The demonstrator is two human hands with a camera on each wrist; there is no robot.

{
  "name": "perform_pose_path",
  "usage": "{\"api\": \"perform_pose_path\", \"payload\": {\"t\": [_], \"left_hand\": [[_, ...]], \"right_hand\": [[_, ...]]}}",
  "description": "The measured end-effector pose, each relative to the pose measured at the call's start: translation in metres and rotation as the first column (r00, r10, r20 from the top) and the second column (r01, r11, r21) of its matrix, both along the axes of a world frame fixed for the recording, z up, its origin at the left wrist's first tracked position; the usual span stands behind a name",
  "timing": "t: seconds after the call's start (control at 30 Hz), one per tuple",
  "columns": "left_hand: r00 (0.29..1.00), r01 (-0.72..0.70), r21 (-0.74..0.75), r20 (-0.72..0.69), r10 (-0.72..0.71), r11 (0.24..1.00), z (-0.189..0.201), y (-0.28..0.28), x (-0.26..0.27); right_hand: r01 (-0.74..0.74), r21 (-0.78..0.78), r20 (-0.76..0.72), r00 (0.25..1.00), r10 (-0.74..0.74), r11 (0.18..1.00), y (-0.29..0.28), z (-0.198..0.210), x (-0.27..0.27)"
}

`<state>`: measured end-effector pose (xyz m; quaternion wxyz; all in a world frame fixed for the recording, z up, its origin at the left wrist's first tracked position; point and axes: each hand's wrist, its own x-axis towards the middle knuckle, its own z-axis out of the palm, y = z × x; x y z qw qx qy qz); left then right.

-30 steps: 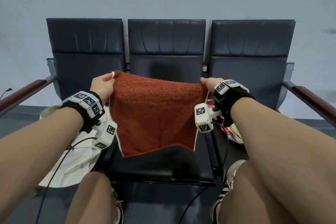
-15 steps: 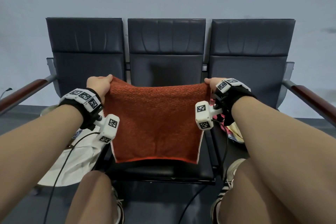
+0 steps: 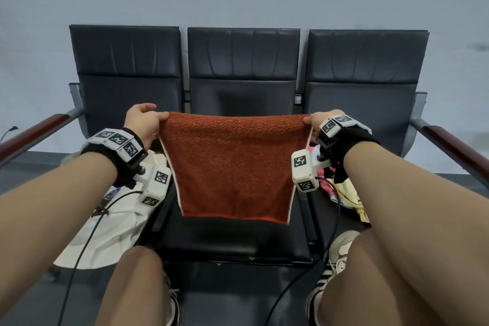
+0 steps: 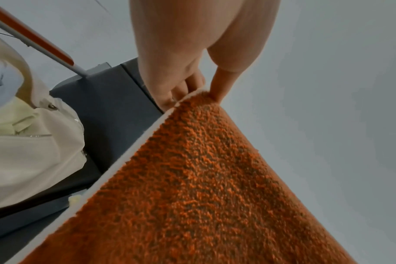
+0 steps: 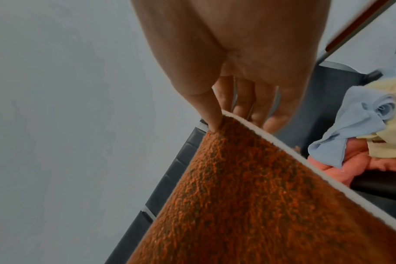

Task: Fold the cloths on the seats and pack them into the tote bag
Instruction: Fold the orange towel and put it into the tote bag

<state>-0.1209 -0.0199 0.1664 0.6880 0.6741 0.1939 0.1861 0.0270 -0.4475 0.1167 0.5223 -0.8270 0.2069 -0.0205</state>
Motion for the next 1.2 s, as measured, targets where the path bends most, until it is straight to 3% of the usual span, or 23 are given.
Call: {"api": "perform_pose_path", "payload": {"t": [0.07,0.2,0.3,0.37,0.47,0.57,0.73,0.83,0.9,1.07,1.2], "left_hand": [[1.000,-0.020,0.079,0.022,0.018,0.997,0.003,-0.002,-0.003],[0.996,-0.087,0.315,0.050,0.075,0.945,0.010,-0.002,-0.010],[0.995,-0.097,0.600,0.063,0.074,0.794,0.015,-0.002,-0.017],[0.997,-0.071,0.695,0.050,0.050,0.716,0.019,-0.003,-0.023],[0.999,-0.032,0.694,0.022,0.023,0.719,0.021,0.002,-0.027],[0.999,-0.003,0.636,-0.029,0.028,0.772,0.018,0.011,-0.029],[0.990,0.112,0.266,-0.116,-0.083,0.958,0.014,0.014,-0.031],[0.946,0.272,0.078,-0.205,-0.251,0.959,0.015,0.015,-0.031],[0.928,0.320,0.095,-0.232,-0.292,0.943,0.013,0.014,-0.029],[0.965,0.249,0.376,-0.177,-0.195,0.892,-0.008,0.014,-0.006],[0.992,0.121,0.517,-0.092,-0.085,0.848,-0.011,0.013,0.029]], "right_hand": [[0.002,0.035,0.007,1.000,-0.002,0.999,0.005,0.009,-0.013],[-0.166,0.082,0.030,0.986,0.164,0.983,0.038,0.070,-0.113],[-0.236,0.091,0.058,0.971,0.231,0.968,0.031,0.076,-0.128],[-0.256,0.080,0.062,0.966,0.252,0.963,0.025,0.074,-0.125],[-0.276,0.052,0.026,0.961,0.275,0.960,0.018,0.074,-0.130],[-0.243,0.141,-0.010,0.969,0.247,0.960,0.019,0.073,-0.136],[-0.240,0.262,-0.159,0.945,0.287,0.935,0.022,0.075,-0.143],[-0.243,0.217,-0.125,0.954,0.274,0.945,0.025,0.076,-0.141],[-0.255,0.074,-0.081,0.962,0.261,0.964,0.030,0.075,-0.137],[-0.127,-0.360,0.060,0.985,0.159,0.924,0.045,0.065,-0.107],[0.033,-0.361,0.223,0.973,0.052,0.932,0.056,0.064,-0.083]]}}
